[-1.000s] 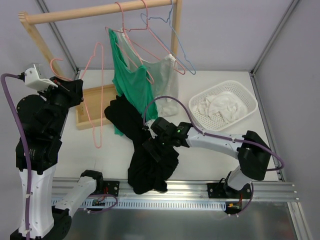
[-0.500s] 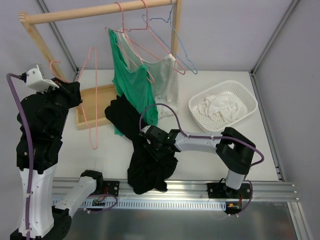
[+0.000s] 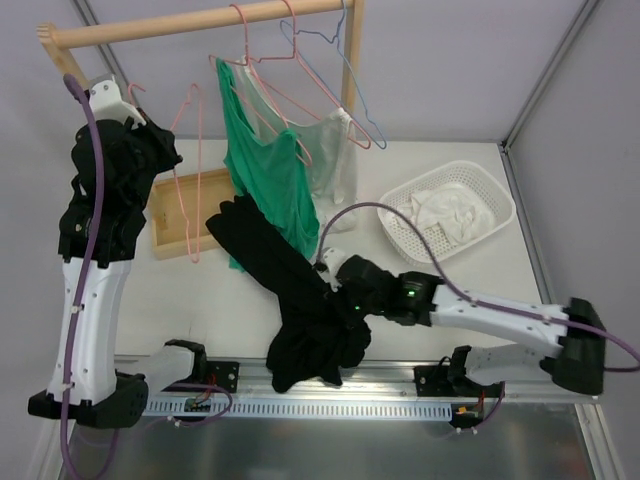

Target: Remove the tank top from the hanger

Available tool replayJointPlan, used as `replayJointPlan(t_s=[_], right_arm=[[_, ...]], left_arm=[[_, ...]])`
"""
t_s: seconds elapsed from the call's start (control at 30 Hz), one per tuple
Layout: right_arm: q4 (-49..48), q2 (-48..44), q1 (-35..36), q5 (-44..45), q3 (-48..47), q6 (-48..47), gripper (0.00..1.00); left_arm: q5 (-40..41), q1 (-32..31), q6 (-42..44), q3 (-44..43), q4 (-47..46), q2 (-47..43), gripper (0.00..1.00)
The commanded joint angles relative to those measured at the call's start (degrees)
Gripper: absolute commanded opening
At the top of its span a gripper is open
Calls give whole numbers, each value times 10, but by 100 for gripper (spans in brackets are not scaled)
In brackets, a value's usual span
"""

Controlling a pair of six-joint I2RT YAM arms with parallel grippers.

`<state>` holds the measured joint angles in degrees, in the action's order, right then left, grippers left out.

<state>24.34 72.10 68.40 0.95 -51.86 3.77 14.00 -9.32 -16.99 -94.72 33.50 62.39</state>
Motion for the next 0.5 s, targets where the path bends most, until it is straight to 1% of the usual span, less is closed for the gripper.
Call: replayJointPlan(t_s=[0.0, 0.07, 0.1, 0.13, 0.2, 0.23, 0.27, 0.3, 0.33, 0.37, 0.4, 0.43, 0.47], right_arm=[[84, -115, -2, 82, -51, 8, 0], [135, -164, -6, 111, -80, -7, 0], [151, -177, -11, 140, -111, -10, 0], [163, -189, -16, 150, -127, -17, 0], [192, -211, -45, 168, -164, -37, 0], [198, -213, -61, 175, -206, -55, 0], [208, -213, -95, 177, -231, -80, 0], [211, -203, -111, 178, -256, -94, 0], [213, -196, -129, 179, -307, -106, 0], [213, -188, -167, 179, -335, -117, 0], [212, -177, -185, 177, -361, -137, 0], [212, -149, -206, 172, -390, -147, 0], [212, -134, -240, 172, -448, -155, 0]], left_arm=[[13, 1, 10, -52, -20, 24, 0], [14, 1, 13, -68, -26, 43, 0], [14, 1, 13, -84, -28, 49, 0], [14, 1, 14, -93, -31, 62, 0], [14, 1, 19, -120, -33, 73, 0], [14, 1, 23, -128, -33, 85, 0], [16, 1, 29, -137, -34, 91, 0], [17, 1, 34, -155, -34, 98, 0], [19, 1, 38, -163, -34, 109, 0], [19, 1, 44, -172, -35, 116, 0], [19, 1, 46, -191, -36, 122, 0], [20, 1, 48, -199, -36, 128, 0], [17, 2, 51, -208, -36, 141, 0]])
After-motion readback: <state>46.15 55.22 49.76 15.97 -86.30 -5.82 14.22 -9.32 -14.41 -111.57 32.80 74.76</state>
